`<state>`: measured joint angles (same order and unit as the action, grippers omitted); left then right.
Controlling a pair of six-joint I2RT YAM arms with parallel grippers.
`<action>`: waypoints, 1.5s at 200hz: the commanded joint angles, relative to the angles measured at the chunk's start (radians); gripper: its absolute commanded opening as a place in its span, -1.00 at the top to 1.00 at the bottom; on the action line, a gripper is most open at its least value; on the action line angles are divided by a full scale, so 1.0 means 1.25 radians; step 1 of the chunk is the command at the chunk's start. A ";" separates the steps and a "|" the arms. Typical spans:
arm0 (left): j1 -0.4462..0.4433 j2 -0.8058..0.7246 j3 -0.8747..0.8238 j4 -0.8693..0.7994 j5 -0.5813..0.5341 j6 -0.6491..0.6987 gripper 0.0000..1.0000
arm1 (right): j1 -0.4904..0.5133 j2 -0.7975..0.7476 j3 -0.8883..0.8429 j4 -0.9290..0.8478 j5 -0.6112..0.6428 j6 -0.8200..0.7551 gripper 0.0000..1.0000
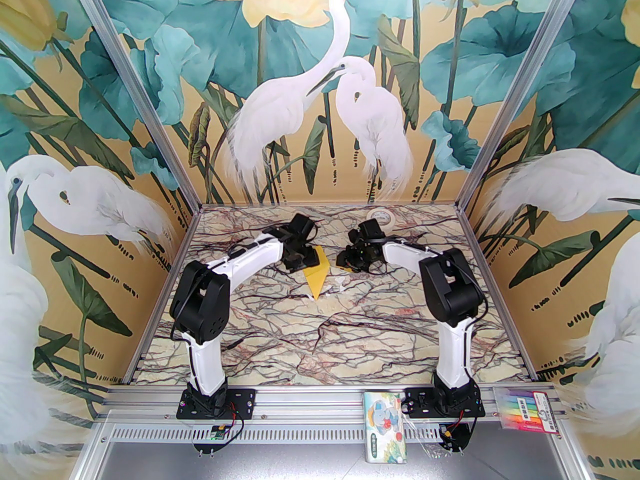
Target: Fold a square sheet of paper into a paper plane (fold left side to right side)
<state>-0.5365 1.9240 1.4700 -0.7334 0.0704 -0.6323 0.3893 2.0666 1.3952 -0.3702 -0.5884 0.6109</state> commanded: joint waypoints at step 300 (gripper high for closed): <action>0.011 0.121 -0.090 0.174 0.083 0.037 0.67 | 0.031 0.162 0.123 0.034 -0.175 0.023 0.52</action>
<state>-0.5243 2.0361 1.3712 -0.5140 0.1642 -0.6060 0.4232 2.2593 1.5364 -0.3553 -0.7868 0.6353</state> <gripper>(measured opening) 0.164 0.259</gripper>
